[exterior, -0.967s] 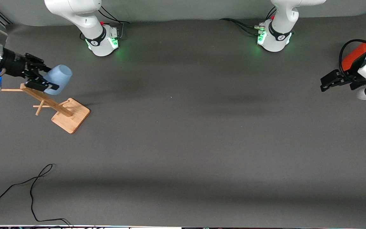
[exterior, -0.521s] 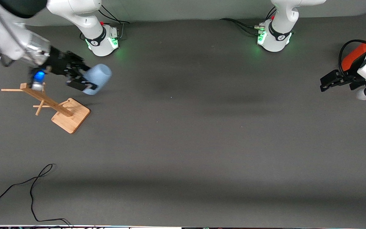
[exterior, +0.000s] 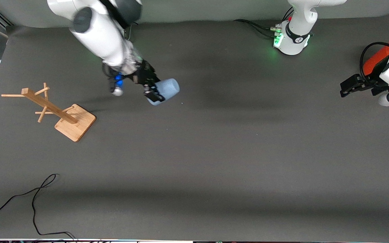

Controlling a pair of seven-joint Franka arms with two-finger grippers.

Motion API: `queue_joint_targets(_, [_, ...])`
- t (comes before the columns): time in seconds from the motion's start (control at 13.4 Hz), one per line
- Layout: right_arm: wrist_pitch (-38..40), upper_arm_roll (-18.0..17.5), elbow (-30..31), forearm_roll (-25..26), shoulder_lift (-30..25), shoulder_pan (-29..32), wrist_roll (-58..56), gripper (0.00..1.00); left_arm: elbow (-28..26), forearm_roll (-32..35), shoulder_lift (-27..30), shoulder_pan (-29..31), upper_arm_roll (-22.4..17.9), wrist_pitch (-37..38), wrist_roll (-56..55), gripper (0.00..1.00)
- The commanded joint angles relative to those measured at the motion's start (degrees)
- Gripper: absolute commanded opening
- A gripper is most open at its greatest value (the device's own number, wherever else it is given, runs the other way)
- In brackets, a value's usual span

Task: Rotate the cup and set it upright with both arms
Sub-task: 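Carry the cup to mid-table and set it down on its side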

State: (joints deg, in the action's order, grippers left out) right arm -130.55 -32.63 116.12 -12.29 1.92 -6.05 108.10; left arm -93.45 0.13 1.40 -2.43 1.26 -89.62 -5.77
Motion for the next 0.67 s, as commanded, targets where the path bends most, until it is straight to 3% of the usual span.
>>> queue_joint_targets(0.0, [-4.35, -2.08, -4.58, 16.52, 11.67, -4.04, 17.86, 0.55, -0.69, -0.22, 0.89, -0.38, -0.38, 0.41, -0.83, 1.0])
queue_joint_targets(0.22, [-4.71, -3.67, -7.83, 29.74, 22.04, -7.21, 31.96, 0.55, -0.69, -0.3, 0.71, -0.38, -0.3, 0.67, -1.0, 1.0])
queue_joint_targets(0.37, [-4.63, -3.67, -9.5, 33.98, 27.06, -8.54, 37.51, 0.55, -0.69, 0.04, 0.62, -0.56, -0.38, 0.76, -1.18, 1.0])
queue_joint_targets(0.6, [-4.63, -3.58, -10.74, 36.44, 32.95, -11.6, 41.13, 0.55, -0.6, 0.4, 0.36, -0.47, -0.3, 0.85, -1.0, 1.0])
